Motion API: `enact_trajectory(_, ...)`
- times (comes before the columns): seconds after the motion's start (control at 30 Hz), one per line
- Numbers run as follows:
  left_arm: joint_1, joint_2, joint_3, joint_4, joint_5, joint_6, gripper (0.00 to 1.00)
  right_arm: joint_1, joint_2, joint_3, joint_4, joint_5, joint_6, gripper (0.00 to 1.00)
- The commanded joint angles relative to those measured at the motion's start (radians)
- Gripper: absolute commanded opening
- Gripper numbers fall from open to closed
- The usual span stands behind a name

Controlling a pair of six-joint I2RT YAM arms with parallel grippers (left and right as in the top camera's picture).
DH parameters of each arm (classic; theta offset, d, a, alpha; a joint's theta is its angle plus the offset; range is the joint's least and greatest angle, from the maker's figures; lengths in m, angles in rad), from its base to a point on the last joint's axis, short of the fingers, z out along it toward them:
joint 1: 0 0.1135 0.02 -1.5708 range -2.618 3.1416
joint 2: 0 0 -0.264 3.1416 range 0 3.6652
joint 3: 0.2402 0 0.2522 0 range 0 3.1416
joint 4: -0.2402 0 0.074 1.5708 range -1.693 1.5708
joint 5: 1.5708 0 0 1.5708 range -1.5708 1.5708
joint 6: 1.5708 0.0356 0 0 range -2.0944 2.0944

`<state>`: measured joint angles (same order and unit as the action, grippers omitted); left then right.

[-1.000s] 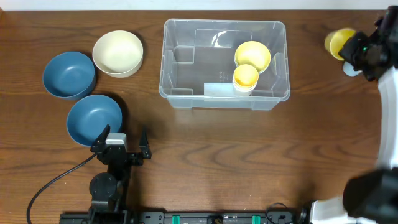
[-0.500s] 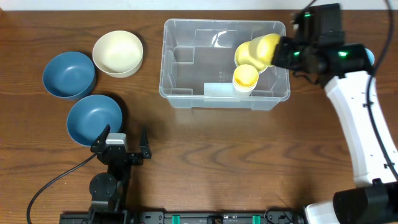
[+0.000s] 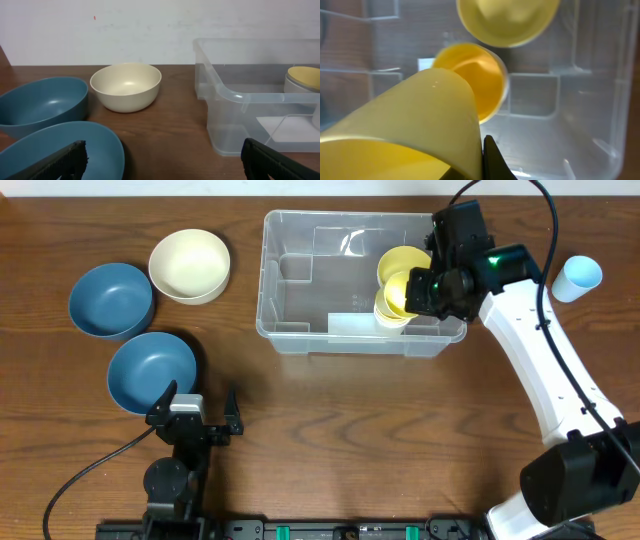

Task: Pack container
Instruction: 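Stack the second yellow cup onto the cups and release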

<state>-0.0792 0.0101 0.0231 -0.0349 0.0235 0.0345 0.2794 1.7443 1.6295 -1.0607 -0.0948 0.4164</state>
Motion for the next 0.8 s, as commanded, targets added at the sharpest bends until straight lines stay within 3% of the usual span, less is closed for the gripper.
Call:
enact_trajectory(0.0, 0.005, -0.006, -0.019, -0.037, -0.011, 0.014, 0.98, 0.006, -0.003, -0.006, -0.005, 0.050, 0.017, 0.01)
enact_trajectory(0.43, 0.005, -0.006, -0.019, -0.036, -0.011, 0.014, 0.98, 0.006, 0.007, -0.016, 0.015, 0.084, 0.004, 0.10)
enact_trajectory(0.53, 0.005, -0.006, -0.019, -0.036, -0.011, 0.014, 0.98, 0.006, 0.009, -0.016, 0.018, 0.084, -0.007, 0.19)
enact_trajectory(0.77, 0.005, -0.006, -0.019, -0.036, -0.011, 0.014, 0.98, 0.003, 0.001, -0.010, 0.051, 0.077, -0.029, 0.25)
